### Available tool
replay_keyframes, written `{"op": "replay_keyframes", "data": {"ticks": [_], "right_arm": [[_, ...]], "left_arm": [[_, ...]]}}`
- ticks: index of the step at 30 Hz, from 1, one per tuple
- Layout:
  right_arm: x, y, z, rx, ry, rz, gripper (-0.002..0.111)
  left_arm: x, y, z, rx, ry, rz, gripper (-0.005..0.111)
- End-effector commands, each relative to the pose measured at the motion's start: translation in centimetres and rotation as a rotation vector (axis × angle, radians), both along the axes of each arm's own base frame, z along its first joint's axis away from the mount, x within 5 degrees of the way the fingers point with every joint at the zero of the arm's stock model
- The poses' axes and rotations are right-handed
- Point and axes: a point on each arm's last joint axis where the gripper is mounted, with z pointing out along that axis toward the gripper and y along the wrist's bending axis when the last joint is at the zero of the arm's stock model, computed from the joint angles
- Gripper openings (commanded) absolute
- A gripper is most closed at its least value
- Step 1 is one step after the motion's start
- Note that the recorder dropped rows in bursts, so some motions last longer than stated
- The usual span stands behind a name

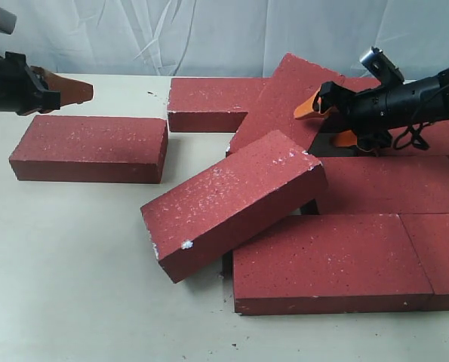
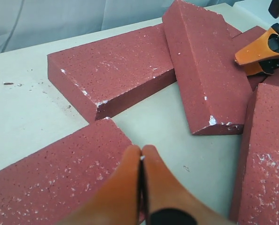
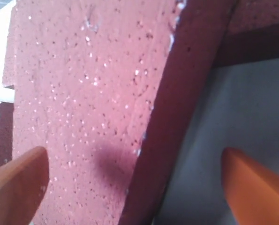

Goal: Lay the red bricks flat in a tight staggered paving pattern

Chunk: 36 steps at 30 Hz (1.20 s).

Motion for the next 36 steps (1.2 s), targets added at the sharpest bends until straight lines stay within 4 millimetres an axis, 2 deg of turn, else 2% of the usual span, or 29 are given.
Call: {"op": "replay_keyframes", "data": {"ticks": [1,7,14,17,21,23,25,31,36], "right_arm": [[0.4,0.2,-0.7,0.048,-0.029,-0.022,0.093],[0.8,0.2,-1.3,0.061,-0.088,-0.019,0.093],[0.9,0.3,-1.1,0.075,-0.106,-0.018,0.093],[0.8,0.7,-0.7,0.137,-0.108,-0.004,0.093],[0.8,1.5,-0.5,0.164,-0.109,-0.001,0.082],[0.8,2.0,-0.5,0.164,-0.108,0.008,0.08],[0.8,2.4,-0.5,0.158,-0.113,0.011,0.08],[1.0,1.7,-1.2,0.023,-0.111,0.01,0.08],[1.0,1.7,-1.1,0.025,-0.115,0.011,0.08]], "left_arm": [[0.0,-0.1,0.2,0.0,-0.01,0.001,0.0],[0.0,-0.1,0.2,0.0,-0.01,0.001,0.0],[0.0,-0.1,0.2,0.0,-0.01,0.001,0.0],[0.0,-0.1,0.2,0.0,-0.01,0.001,0.0],[0.0,-0.1,0.2,0.0,-0.01,0.001,0.0],[0.0,-0.1,0.2,0.0,-0.01,0.001,0.0],[0.0,-0.1,0.2,0.0,-0.01,0.001,0.0],[0.0,-0.1,0.2,0.001,-0.009,0.0,0.0],[0.0,-0.1,0.2,0.001,-0.009,0.0,0.0]]}}
